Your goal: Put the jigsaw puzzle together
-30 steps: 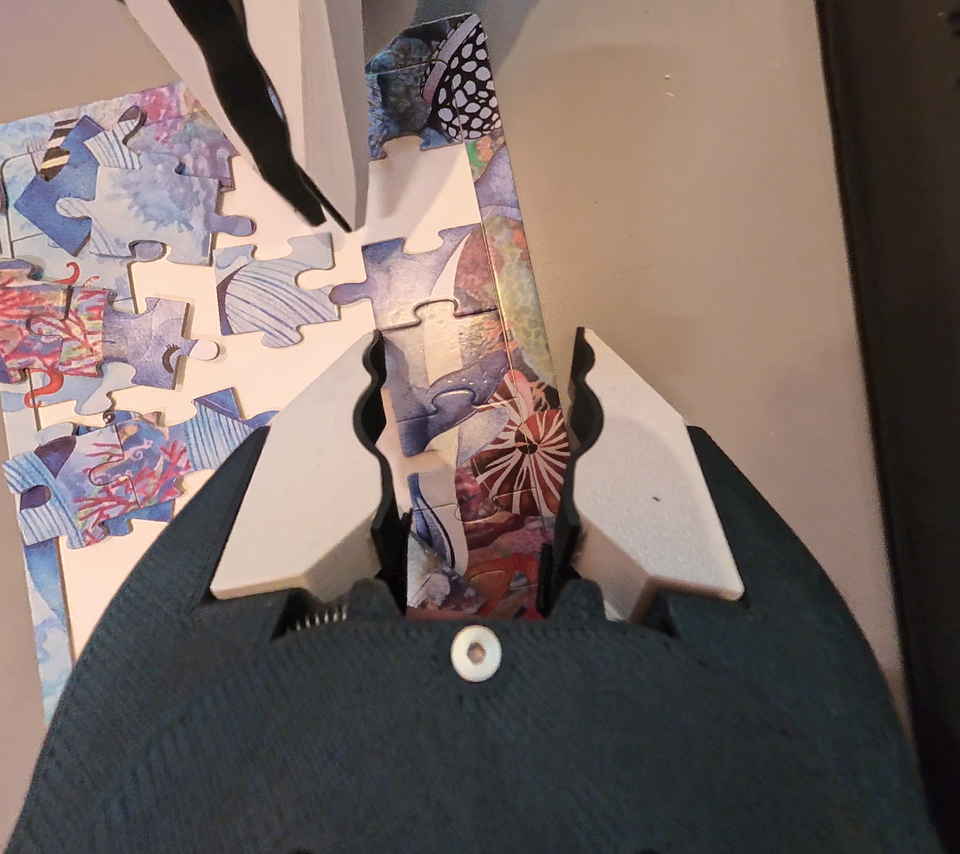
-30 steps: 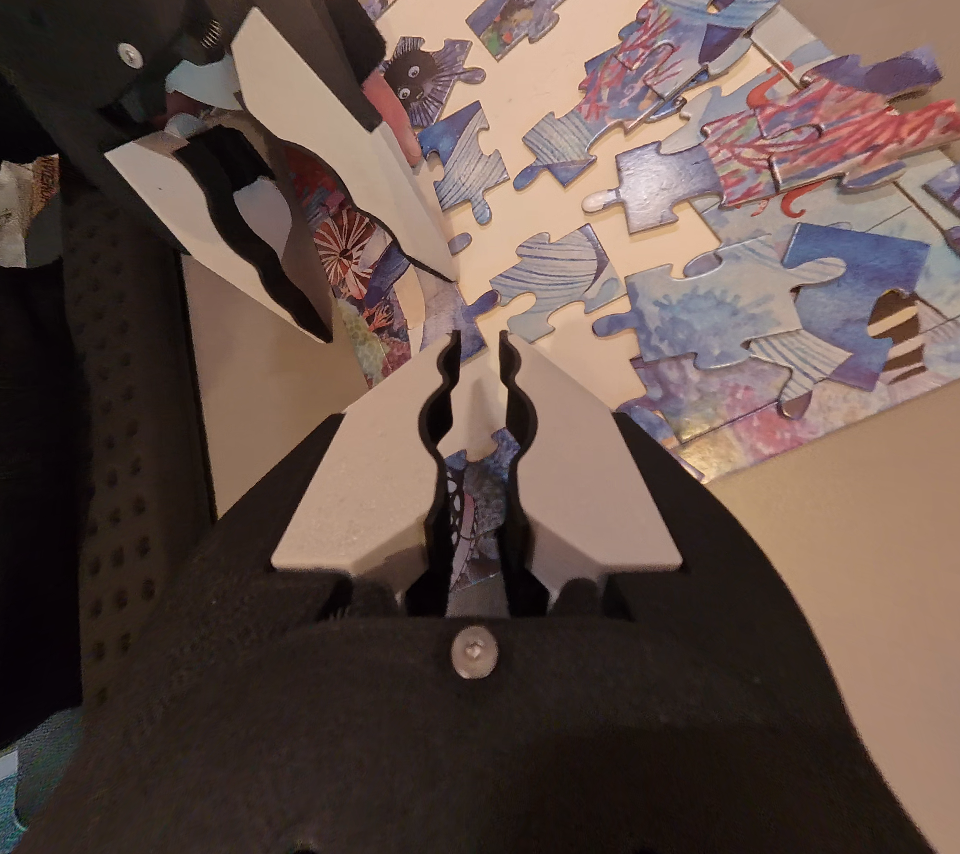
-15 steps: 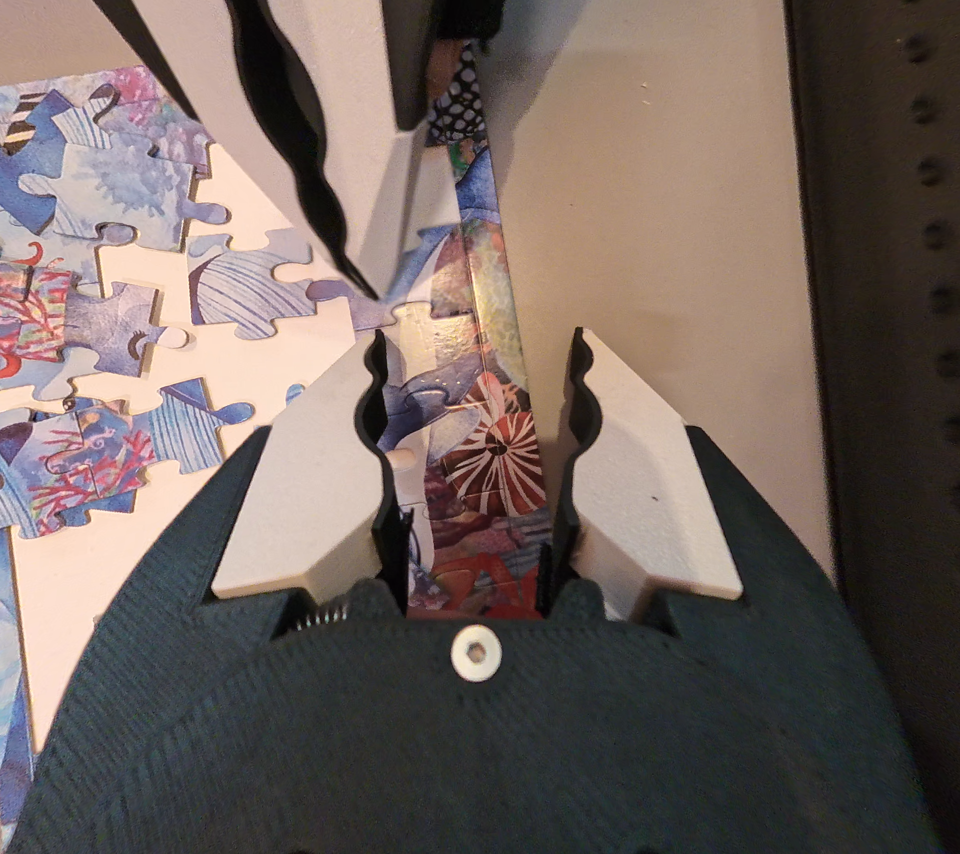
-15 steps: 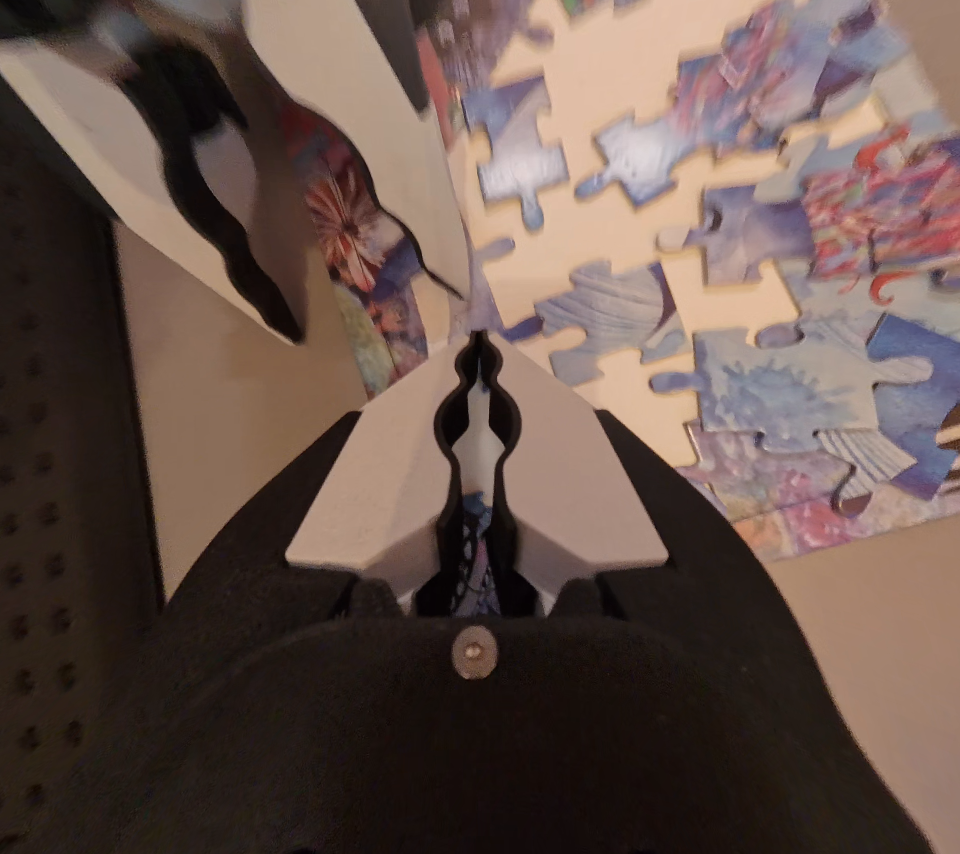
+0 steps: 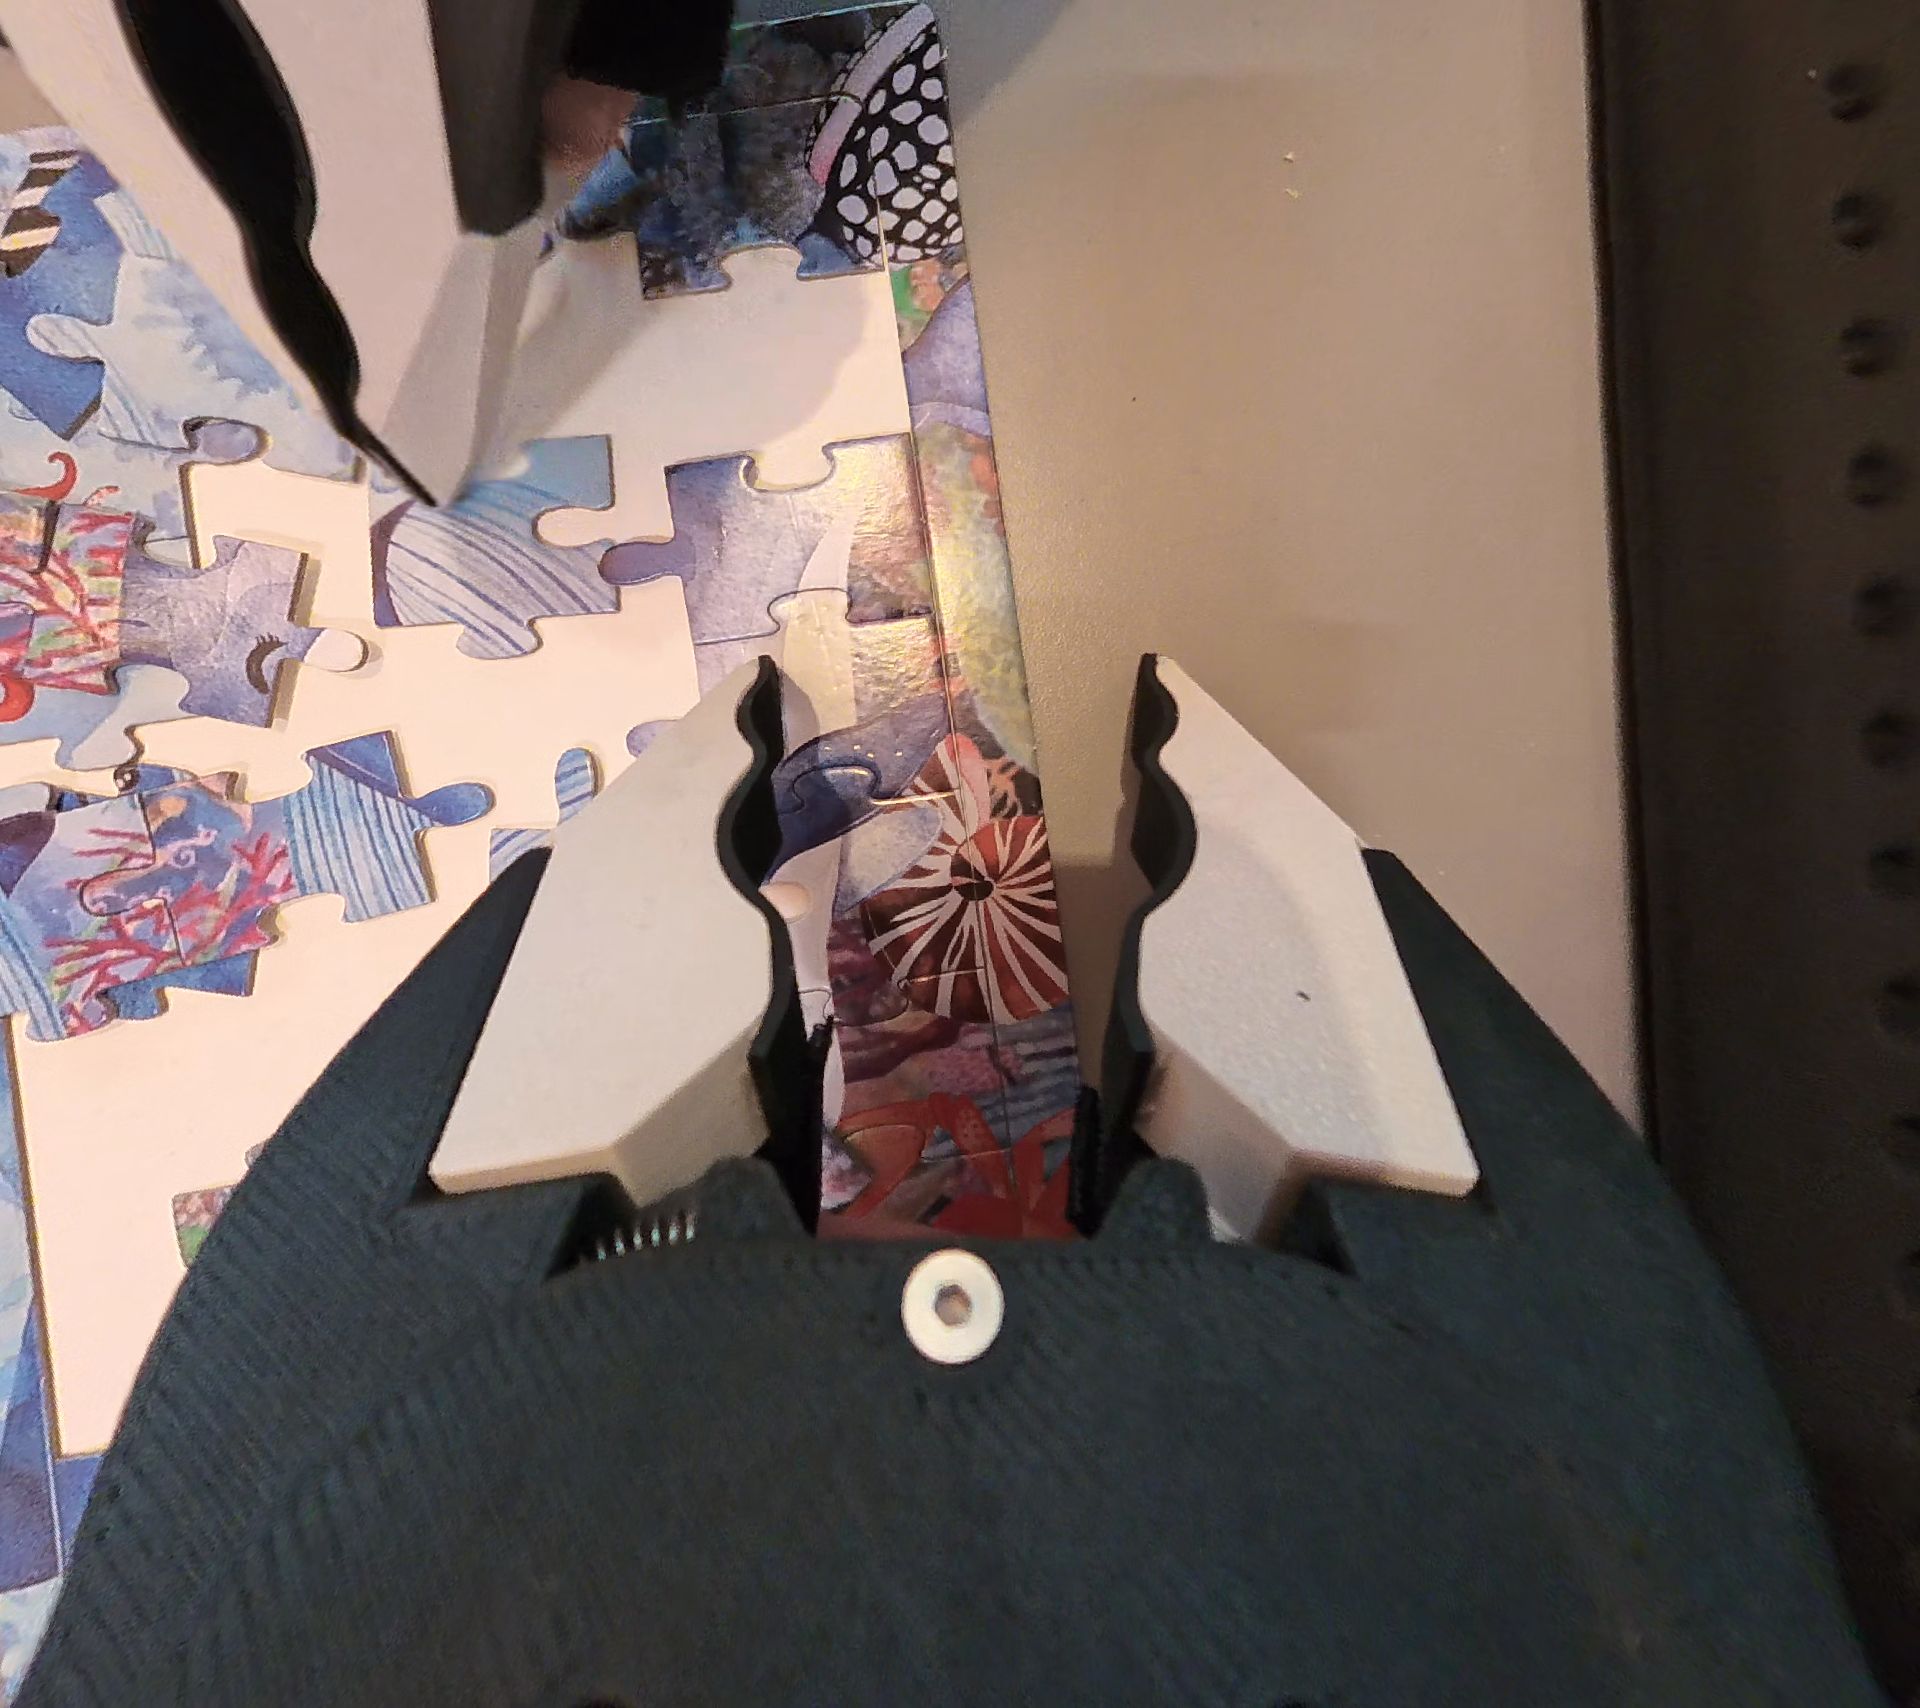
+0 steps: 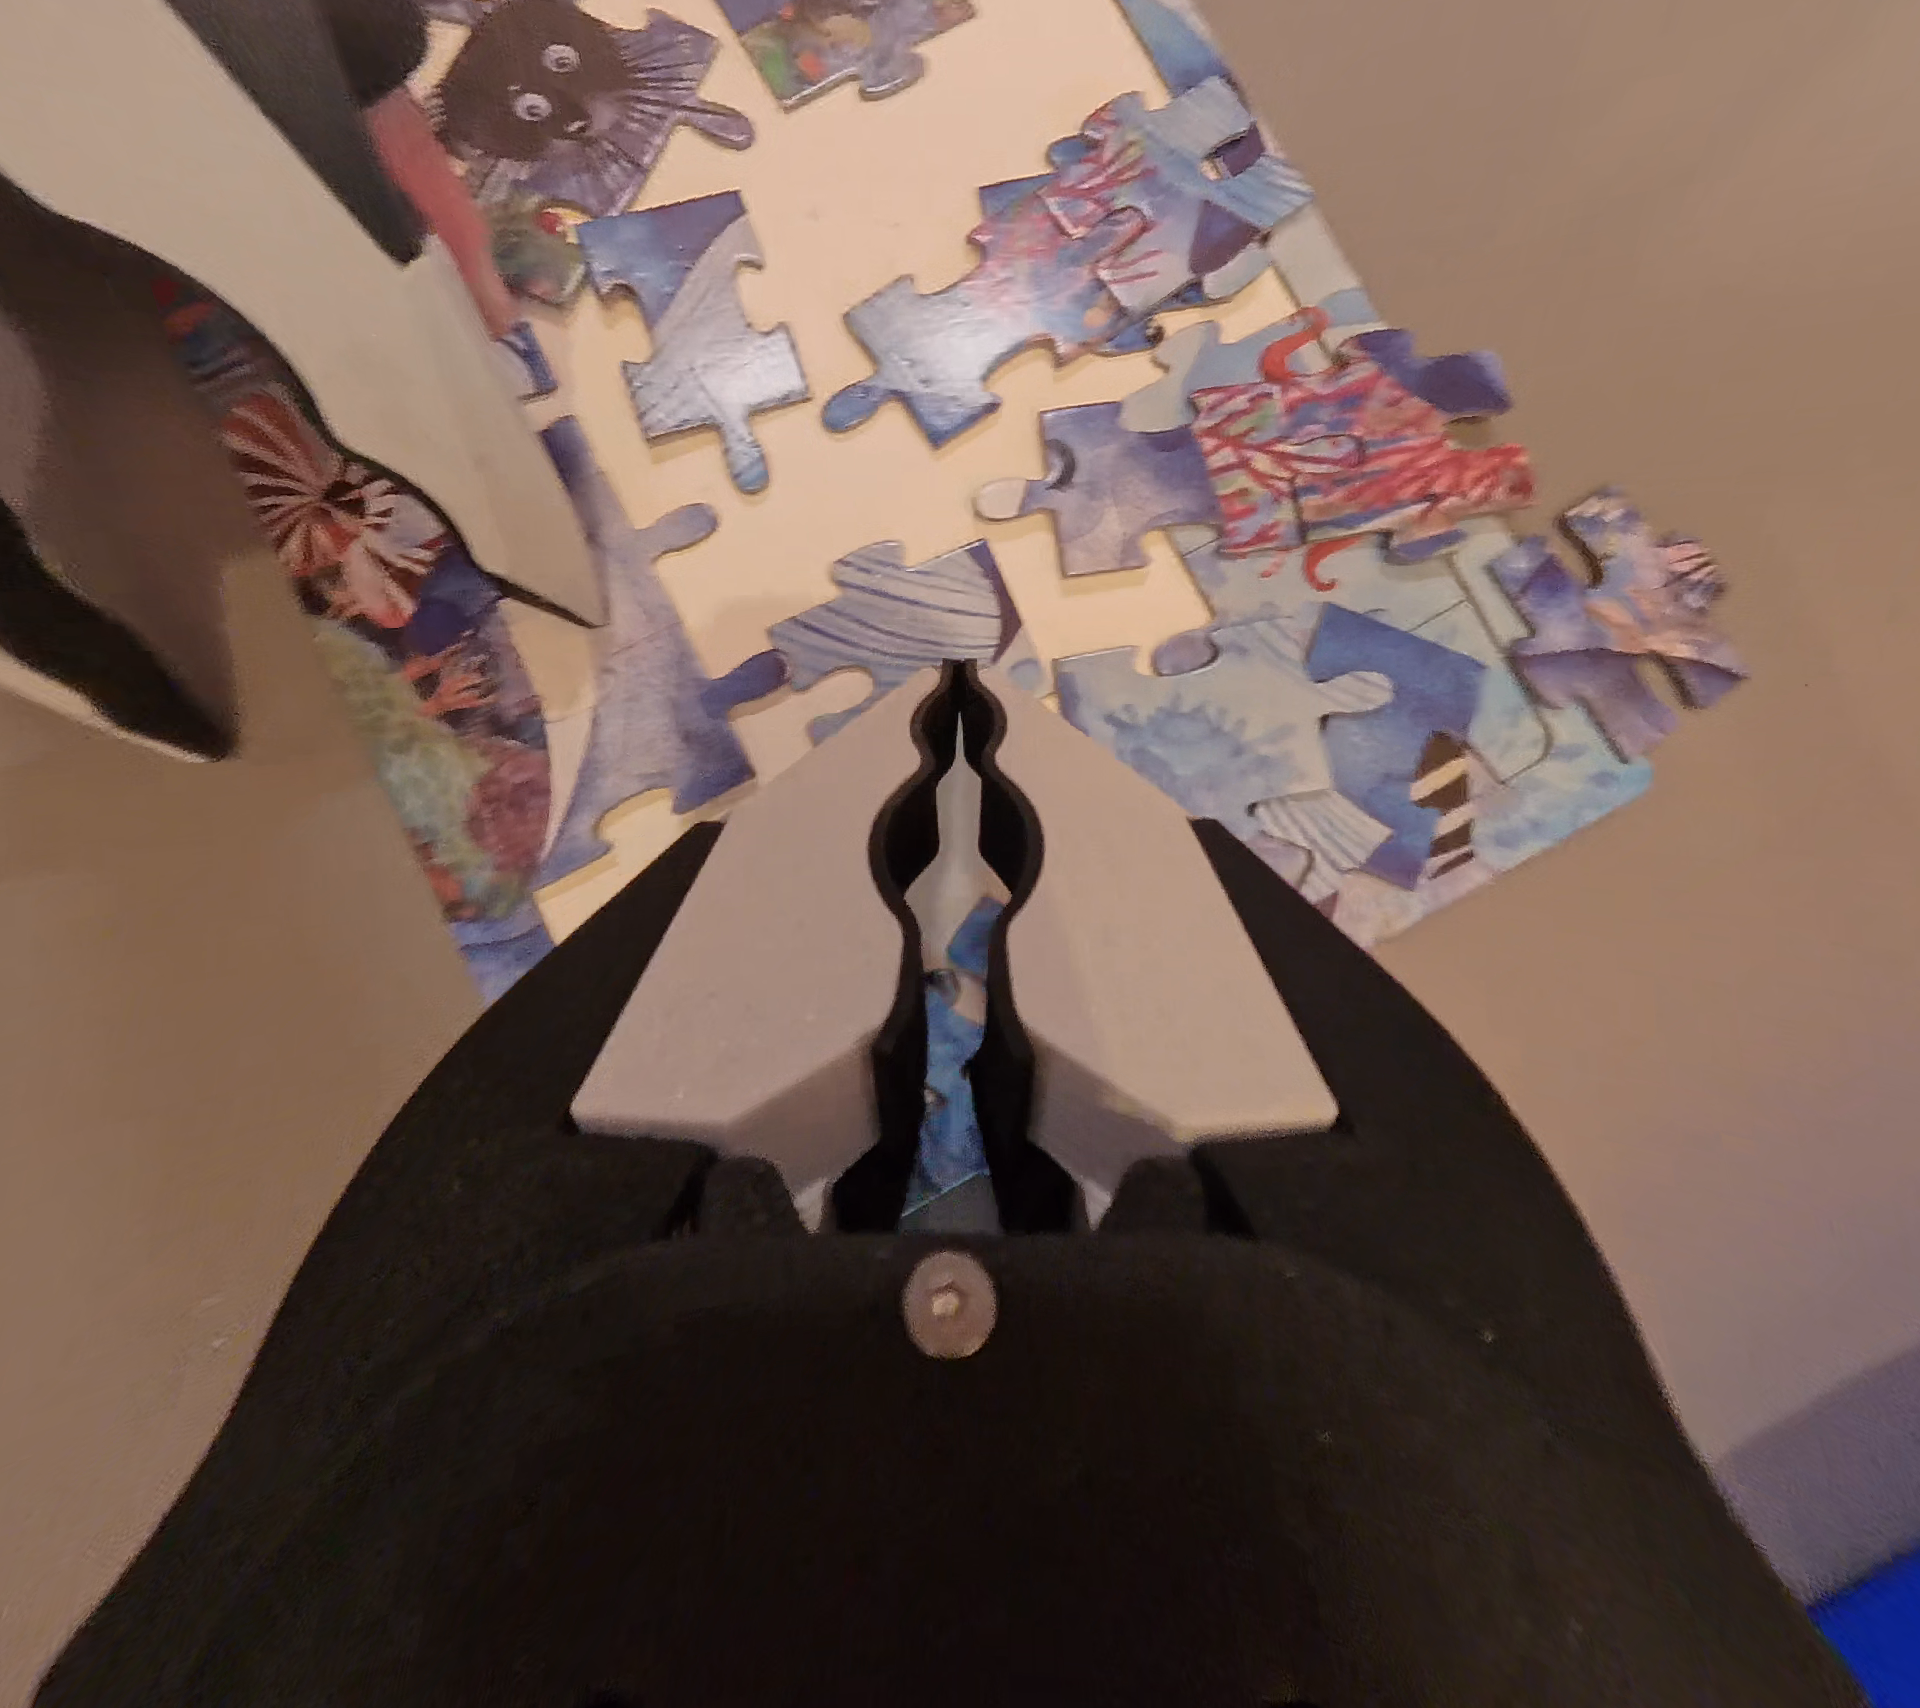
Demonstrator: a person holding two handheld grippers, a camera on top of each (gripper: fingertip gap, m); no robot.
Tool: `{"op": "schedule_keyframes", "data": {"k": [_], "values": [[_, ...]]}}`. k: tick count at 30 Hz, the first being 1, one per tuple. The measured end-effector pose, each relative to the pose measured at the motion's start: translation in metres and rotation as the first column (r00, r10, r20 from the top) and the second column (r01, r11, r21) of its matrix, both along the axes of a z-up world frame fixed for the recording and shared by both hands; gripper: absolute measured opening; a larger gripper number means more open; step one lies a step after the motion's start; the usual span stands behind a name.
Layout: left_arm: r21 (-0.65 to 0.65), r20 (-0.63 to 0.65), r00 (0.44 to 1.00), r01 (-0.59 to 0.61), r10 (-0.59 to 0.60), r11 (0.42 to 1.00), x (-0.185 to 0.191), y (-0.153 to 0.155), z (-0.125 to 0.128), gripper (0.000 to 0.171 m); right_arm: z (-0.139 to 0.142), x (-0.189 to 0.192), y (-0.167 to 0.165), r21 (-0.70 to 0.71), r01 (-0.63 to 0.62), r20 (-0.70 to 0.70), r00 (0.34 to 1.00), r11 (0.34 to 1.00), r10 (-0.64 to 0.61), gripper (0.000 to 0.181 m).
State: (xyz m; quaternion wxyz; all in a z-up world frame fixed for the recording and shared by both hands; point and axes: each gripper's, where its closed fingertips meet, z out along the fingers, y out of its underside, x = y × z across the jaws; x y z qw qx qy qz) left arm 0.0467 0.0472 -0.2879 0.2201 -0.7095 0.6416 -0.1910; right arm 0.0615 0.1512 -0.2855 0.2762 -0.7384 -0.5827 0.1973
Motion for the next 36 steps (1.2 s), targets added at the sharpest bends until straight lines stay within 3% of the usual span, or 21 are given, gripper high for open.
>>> {"op": "schedule_keyframes", "data": {"k": [3, 6, 9, 19, 24, 28, 31, 36], "values": [[-0.003, -0.001, 1.0, -0.001, 0.001, 1.0, -0.001, 0.0, 0.0, 0.065, 0.001, -0.001, -0.003, -0.012, -0.024, 0.001, 1.0, 1.0, 0.024, 0.0], [-0.003, -0.003, 1.0, -0.001, 0.001, 1.0, -0.001, -0.001, 0.0, 0.064, -0.001, -0.002, -0.031, -0.091, -0.137, 0.017, 0.99, 0.986, 0.139, 0.0], [-0.007, -0.003, 1.0, -0.001, 0.001, 1.0, -0.001, 0.0, 0.0, 0.064, -0.002, -0.002, -0.032, -0.046, -0.152, 0.072, 0.985, 0.987, 0.155, 0.0], [-0.008, -0.005, 1.0, -0.003, 0.003, 1.0, -0.003, -0.001, 0.0, 0.063, -0.001, -0.004, -0.001, 0.133, -0.043, 0.113, 0.993, 0.99, 0.028, 0.0], [-0.01, -0.007, 1.0, -0.007, 0.007, 1.0, -0.004, -0.002, 0.001, 0.061, 0.012, -0.007, -0.049, 0.005, -0.239, 0.036, 0.97, 0.971, 0.239, 0.0], [-0.009, -0.008, 1.0, -0.012, 0.012, 1.0, -0.005, -0.002, 0.001, 0.06, 0.002, -0.007, -0.061, -0.039, -0.276, 0.073, 0.958, 0.961, 0.278, 0.0], [0.019, -0.02, 0.999, -0.033, 0.034, 0.999, -0.014, 0.003, 0.004, 0.062, 0.013, 0.001, -0.045, 0.005, -0.212, 0.036, 0.977, 0.977, 0.211, 0.0], [0.087, 0.046, 0.986, -0.162, 0.158, 0.983, -0.046, 0.02, 0.033, 0.065, 0.03, 0.017, -0.017, 0.05, -0.108, -0.089, 0.99, 0.993, 0.112, 0.002]]}}
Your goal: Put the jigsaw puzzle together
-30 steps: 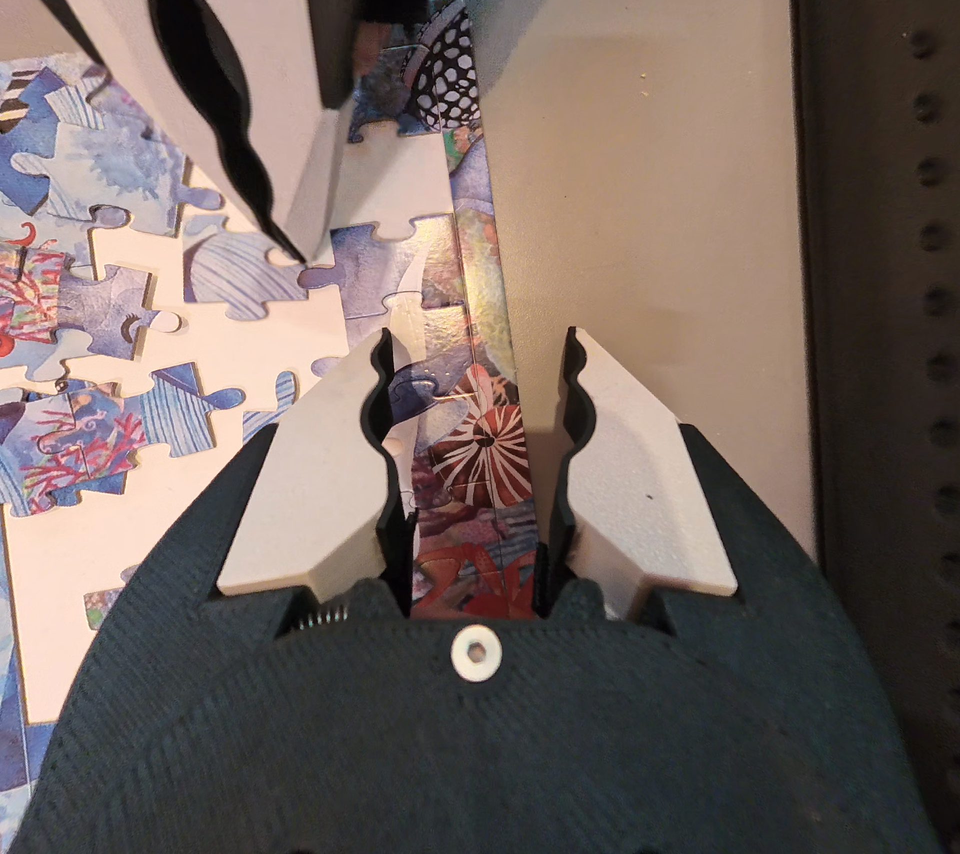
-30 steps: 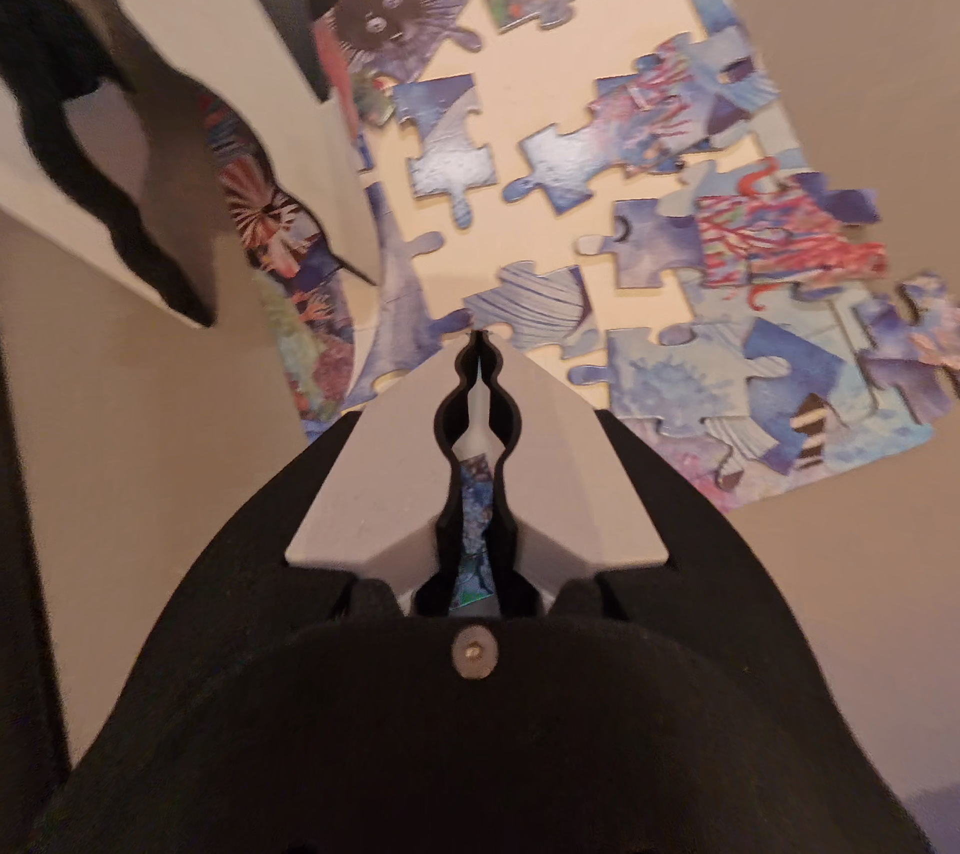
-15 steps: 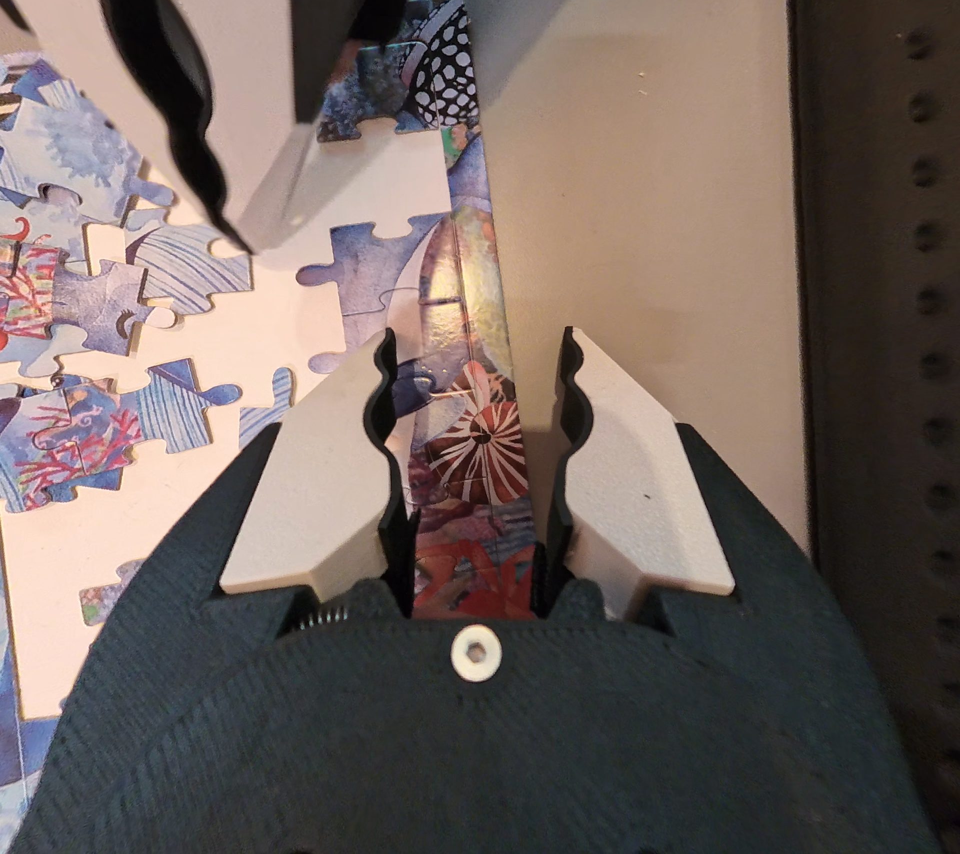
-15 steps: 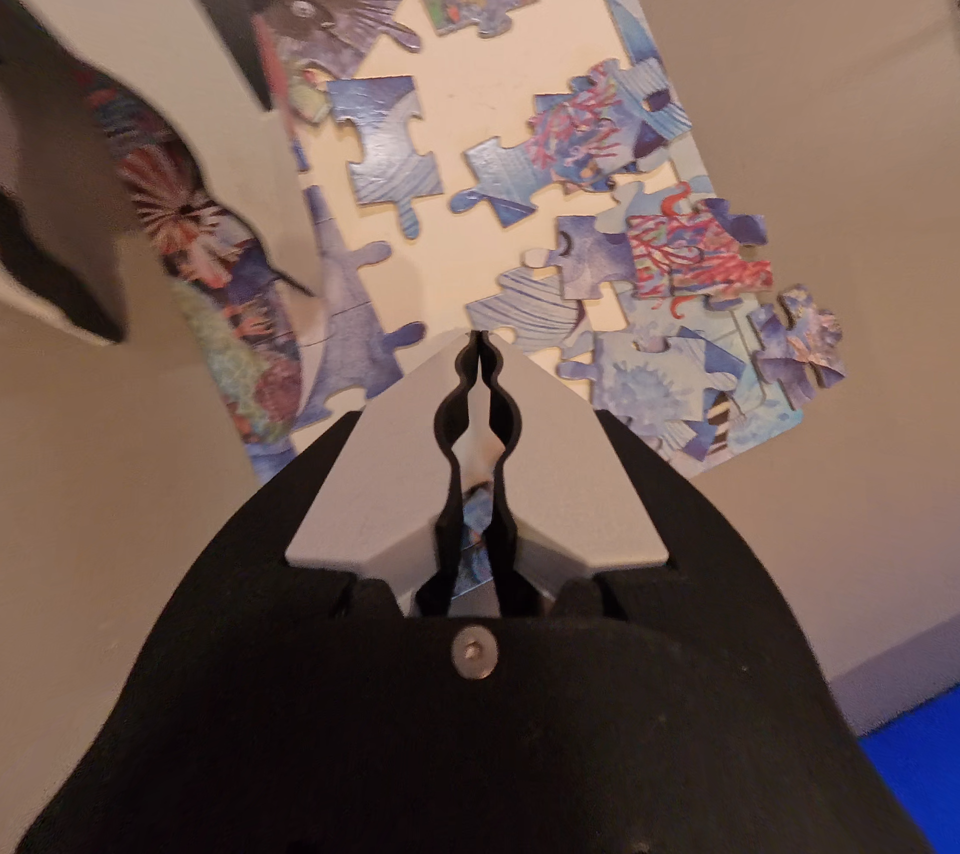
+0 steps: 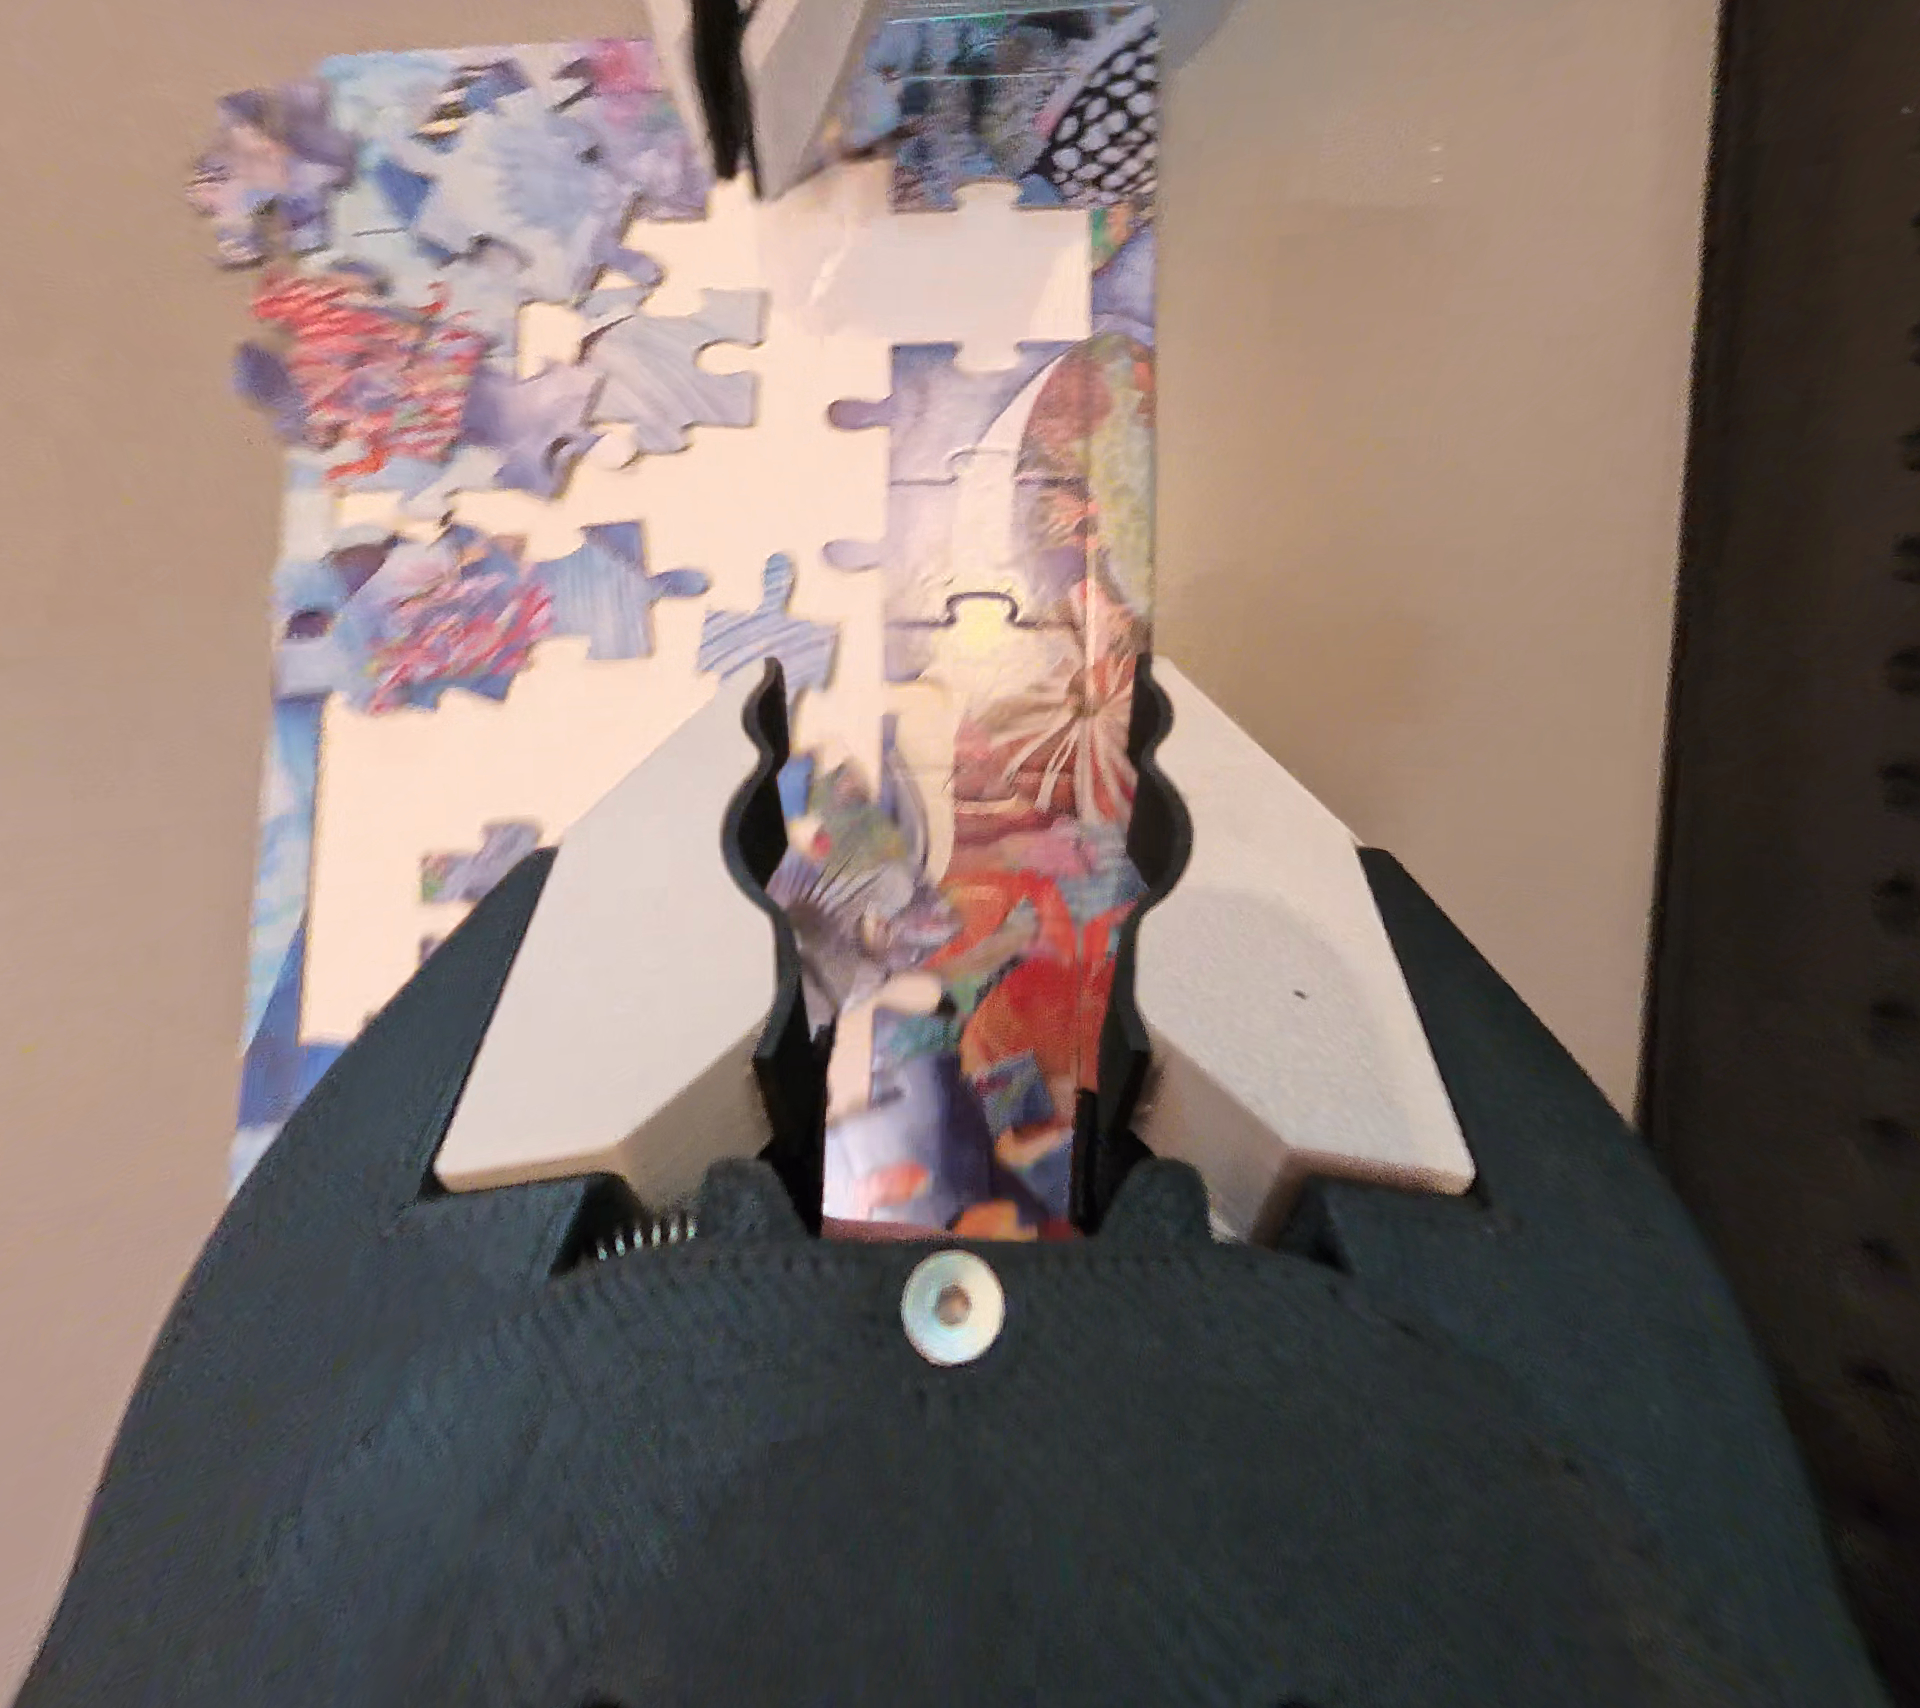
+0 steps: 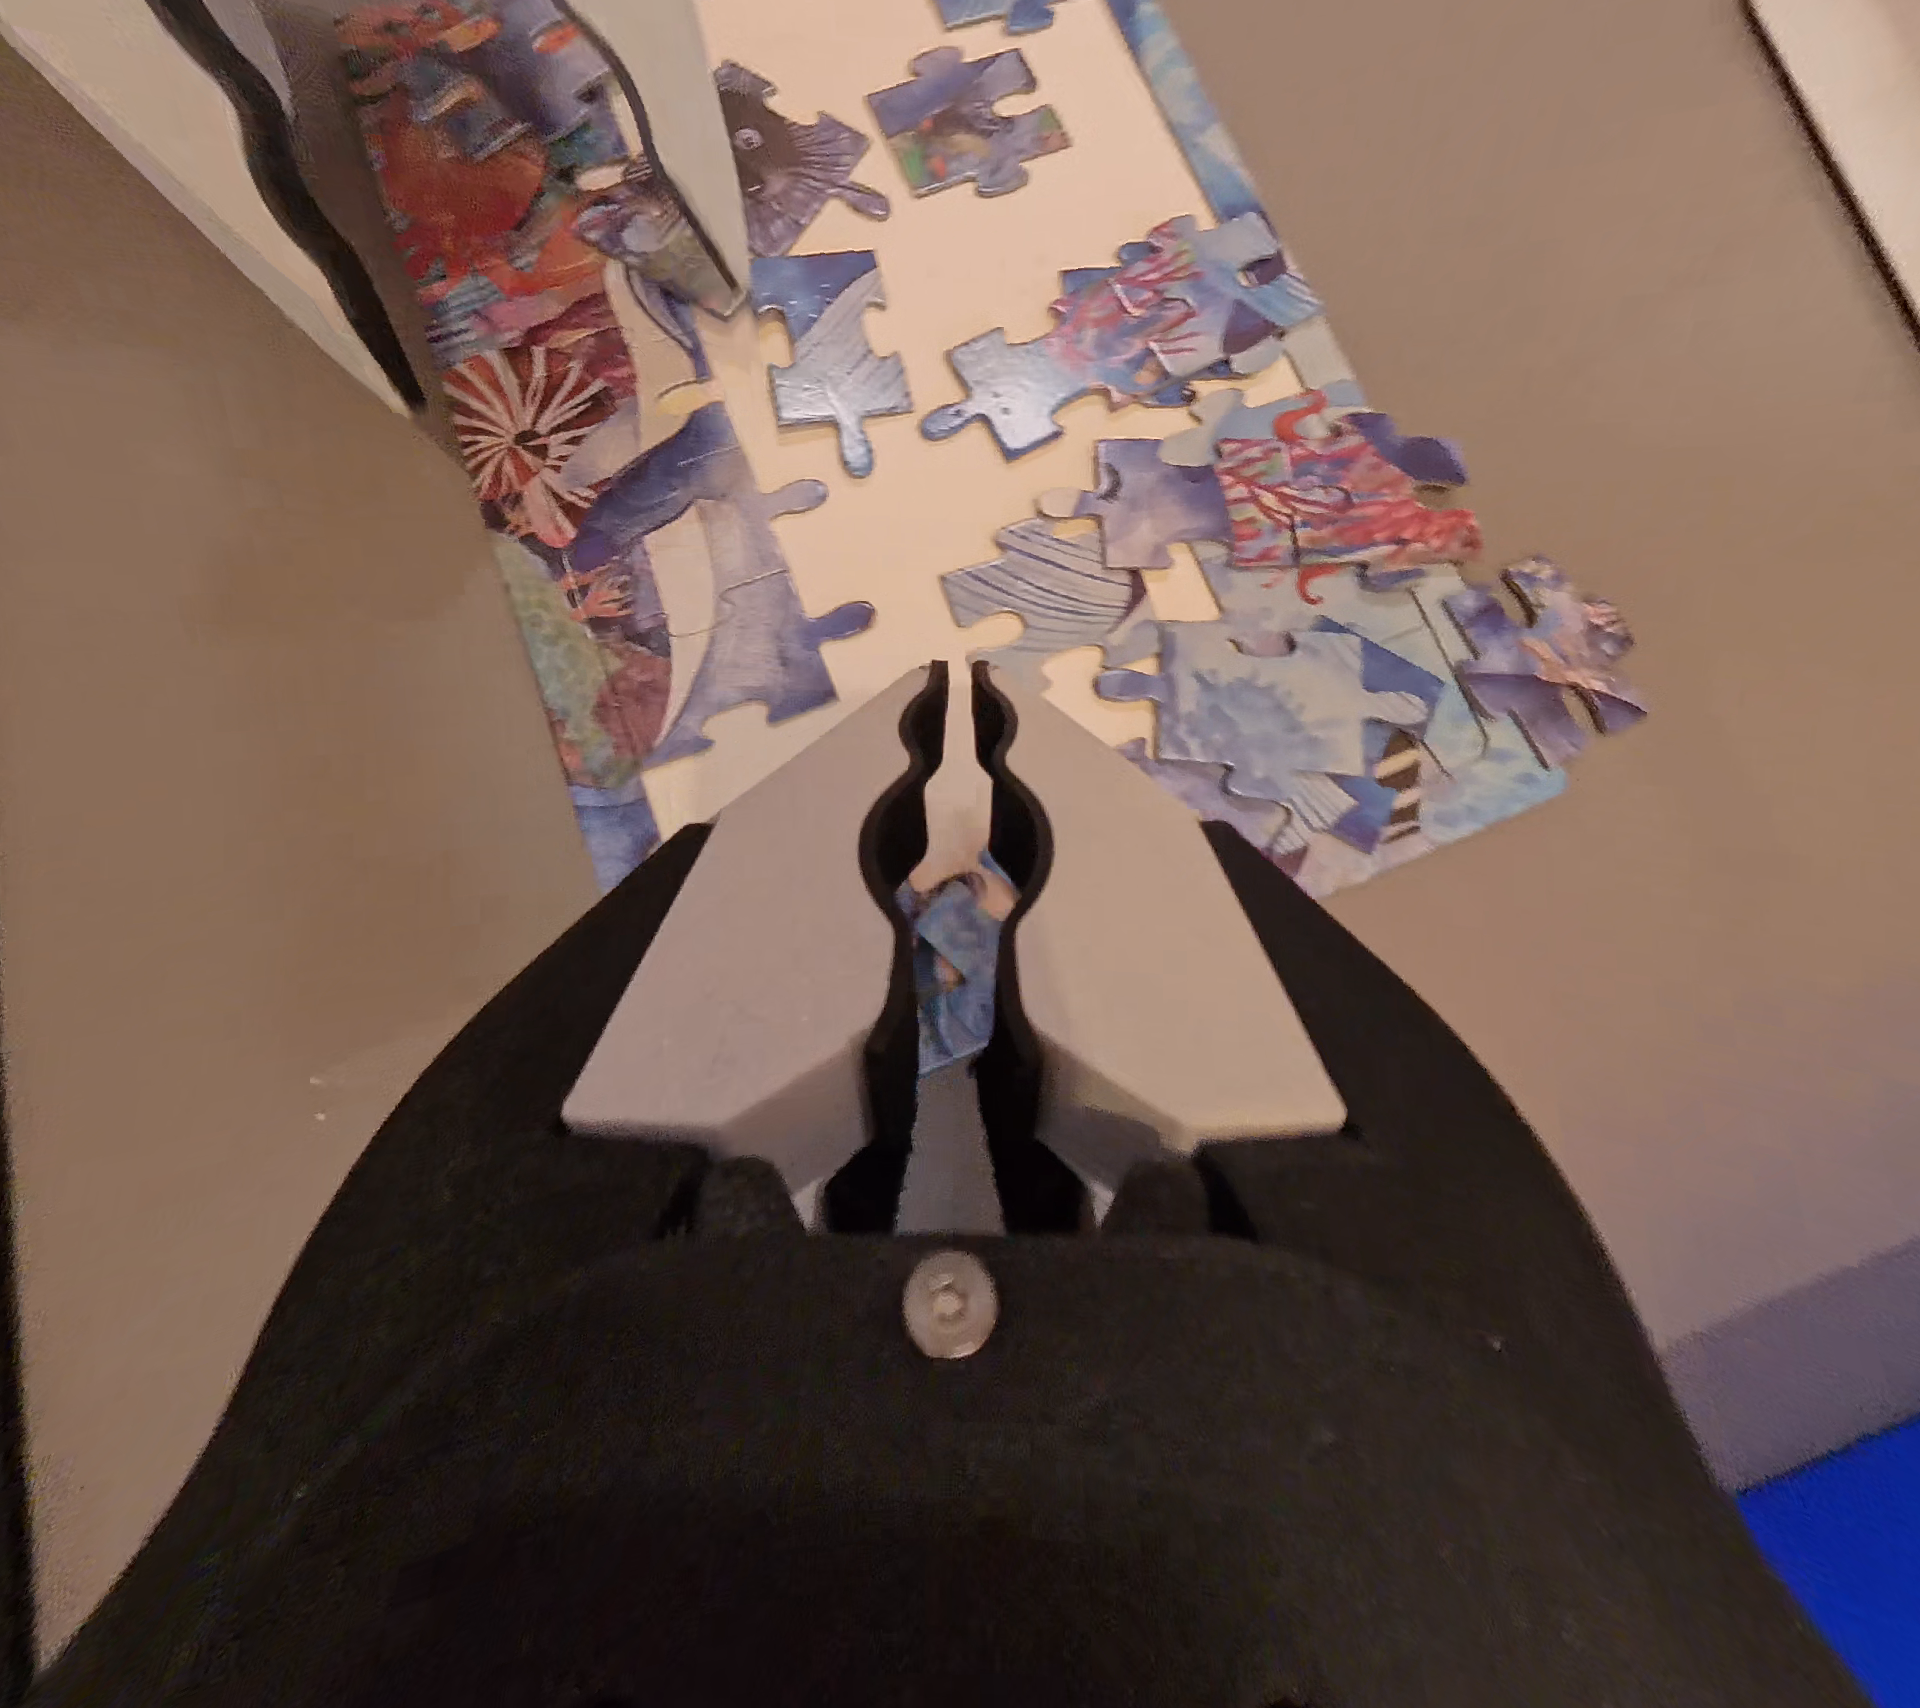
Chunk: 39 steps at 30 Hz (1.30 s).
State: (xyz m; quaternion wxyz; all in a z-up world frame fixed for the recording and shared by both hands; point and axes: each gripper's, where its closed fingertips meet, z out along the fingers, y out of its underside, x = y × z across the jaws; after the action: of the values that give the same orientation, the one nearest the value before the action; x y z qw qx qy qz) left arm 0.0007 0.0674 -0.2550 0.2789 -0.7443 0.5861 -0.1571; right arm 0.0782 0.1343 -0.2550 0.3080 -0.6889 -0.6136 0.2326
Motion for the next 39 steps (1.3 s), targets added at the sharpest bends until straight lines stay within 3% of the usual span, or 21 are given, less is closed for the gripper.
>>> {"op": "schedule_keyframes", "data": {"k": [4, 10, 18, 26, 34, 39], "values": [[0.067, -0.011, 0.991, -0.135, 0.136, 0.989, -0.051, 0.003, 0.017, 0.065, 0.003, 0.012, 0.017, 0.015, 0.044, -0.072, 0.996, 0.999, -0.043, 0.011], [0.113, -0.009, 0.95, -0.309, 0.312, 0.944, -0.12, -0.015, 0.027, 0.065, 0.017, 0.023, 0.028, 0.016, 0.097, -0.177, 0.98, 0.995, -0.093, 0.009], [0.068, -0.073, 0.879, -0.467, 0.472, 0.881, -0.19, -0.066, 0.022, 0.068, 0.012, 0.028, 0.028, 0.053, 0.093, -0.159, 0.984, 0.994, -0.084, 0.01], [-0.02, -0.089, 0.923, -0.378, 0.375, 0.926, -0.178, -0.122, -0.009, 0.072, 0.008, 0.019, 0.015, 0.04, 0.031, -0.169, 0.985, 0.999, -0.023, 0.01], [-0.067, -0.091, 0.94, -0.337, 0.33, 0.939, -0.169, -0.133, -0.033, 0.056, 0.005, 0.02, 0.015, 0.026, 0.021, -0.17, 0.985, 0.999, -0.017, 0.009], [-0.076, -0.061, 0.942, -0.333, 0.329, 0.94, -0.162, -0.127, -0.034, 0.046, 0.003, 0.021, 0.017, 0.027, 0.026, -0.162, 0.987, 0.999, -0.022, 0.009]]}}
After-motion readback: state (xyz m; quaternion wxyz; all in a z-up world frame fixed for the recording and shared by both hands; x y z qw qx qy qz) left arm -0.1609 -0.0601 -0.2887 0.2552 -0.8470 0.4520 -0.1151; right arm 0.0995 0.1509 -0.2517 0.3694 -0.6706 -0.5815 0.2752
